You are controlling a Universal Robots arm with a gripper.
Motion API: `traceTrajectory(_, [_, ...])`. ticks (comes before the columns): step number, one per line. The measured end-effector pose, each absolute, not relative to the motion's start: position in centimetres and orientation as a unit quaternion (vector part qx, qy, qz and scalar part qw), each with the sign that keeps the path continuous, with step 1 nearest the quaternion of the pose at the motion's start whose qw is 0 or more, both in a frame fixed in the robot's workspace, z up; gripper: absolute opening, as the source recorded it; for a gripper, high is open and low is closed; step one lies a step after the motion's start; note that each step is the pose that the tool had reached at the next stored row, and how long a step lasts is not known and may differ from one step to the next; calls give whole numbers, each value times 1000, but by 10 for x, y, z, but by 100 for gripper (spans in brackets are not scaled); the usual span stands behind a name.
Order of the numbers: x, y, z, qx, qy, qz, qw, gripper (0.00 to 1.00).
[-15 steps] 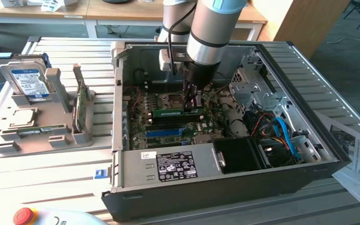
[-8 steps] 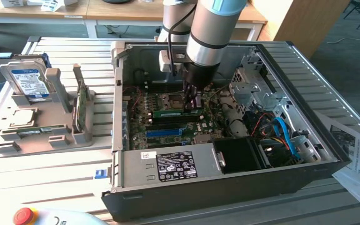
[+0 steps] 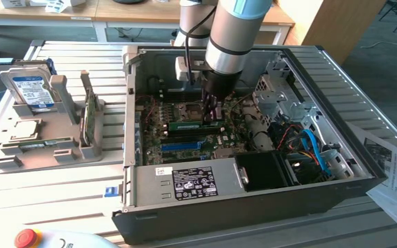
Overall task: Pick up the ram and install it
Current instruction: 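Insert the ram into the slot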
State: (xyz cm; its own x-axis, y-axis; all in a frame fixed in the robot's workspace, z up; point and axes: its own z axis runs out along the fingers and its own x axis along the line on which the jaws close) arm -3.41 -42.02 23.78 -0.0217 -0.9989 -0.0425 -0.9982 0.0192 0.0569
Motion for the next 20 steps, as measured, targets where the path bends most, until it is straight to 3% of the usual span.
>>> traceTrajectory(20, [-35,-422,233,699,-714,-35,5,12])
